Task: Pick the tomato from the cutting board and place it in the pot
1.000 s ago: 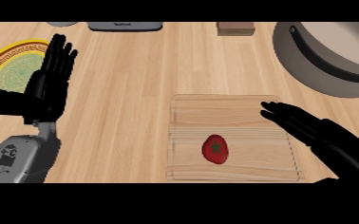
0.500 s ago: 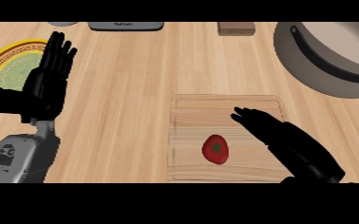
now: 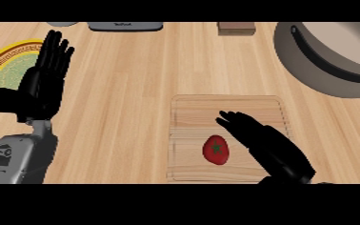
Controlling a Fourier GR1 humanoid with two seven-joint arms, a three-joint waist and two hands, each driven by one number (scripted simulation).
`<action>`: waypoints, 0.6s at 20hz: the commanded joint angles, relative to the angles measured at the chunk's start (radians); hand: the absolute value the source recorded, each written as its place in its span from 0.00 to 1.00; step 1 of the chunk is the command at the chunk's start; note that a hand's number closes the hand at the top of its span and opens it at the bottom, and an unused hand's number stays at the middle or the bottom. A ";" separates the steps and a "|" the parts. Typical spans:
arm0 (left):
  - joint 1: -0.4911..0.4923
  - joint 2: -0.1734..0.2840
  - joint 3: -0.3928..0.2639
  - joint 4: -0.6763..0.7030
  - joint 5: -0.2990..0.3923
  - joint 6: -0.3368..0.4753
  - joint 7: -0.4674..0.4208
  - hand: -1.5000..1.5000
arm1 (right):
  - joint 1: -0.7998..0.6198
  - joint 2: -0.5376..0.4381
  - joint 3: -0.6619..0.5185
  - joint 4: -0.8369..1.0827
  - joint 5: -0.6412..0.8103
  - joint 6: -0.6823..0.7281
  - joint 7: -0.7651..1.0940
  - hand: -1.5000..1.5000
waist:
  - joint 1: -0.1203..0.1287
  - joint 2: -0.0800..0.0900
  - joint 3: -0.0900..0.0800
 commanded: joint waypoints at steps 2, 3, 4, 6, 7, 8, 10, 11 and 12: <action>0.004 -0.033 0.001 -0.009 -0.047 0.005 0.004 0.50 | -0.046 0.097 0.002 0.024 0.073 0.051 0.035 0.00 | 0.000 0.000 0.000; 0.068 -0.049 -0.005 -0.045 -0.055 0.003 -0.032 0.50 | -0.018 0.107 0.005 0.072 0.110 -0.003 0.001 0.00 | 0.002 0.000 0.000; 0.016 -0.019 0.034 0.004 -0.007 -0.057 -0.001 0.50 | -0.023 0.118 0.000 0.050 0.120 0.021 0.029 0.00 | 0.000 0.000 0.000; -0.006 -0.009 0.034 -0.023 -0.021 -0.034 0.045 0.50 | 0.026 0.117 0.042 0.088 0.190 -0.035 0.022 0.00 | 0.000 -0.001 0.000; 0.032 -0.048 0.006 -0.036 -0.046 -0.015 -0.003 0.50 | 0.027 0.128 0.054 0.143 0.221 -0.065 -0.001 0.00 | 0.001 0.000 0.000; -0.025 -0.078 -0.008 0.026 -0.077 0.005 -0.008 0.50 | 0.032 0.117 0.014 0.075 0.189 -0.006 0.021 0.00 | -0.003 0.000 0.000; 0.036 -0.028 0.019 -0.100 -0.040 -0.026 0.068 0.50 | -0.013 0.187 0.048 0.181 0.251 -0.047 0.051 0.00 | 0.004 -0.001 0.000; -0.020 -0.028 0.053 -0.028 -0.042 -0.024 0.055 0.50 | -0.043 0.223 0.029 0.188 0.241 -0.021 0.060 0.00 | 0.001 0.000 0.000; -0.006 -0.065 0.028 0.014 -0.071 -0.027 -0.014 0.50 | 0.027 0.182 0.035 0.193 0.258 -0.066 -0.021 0.00 | -0.001 0.000 0.000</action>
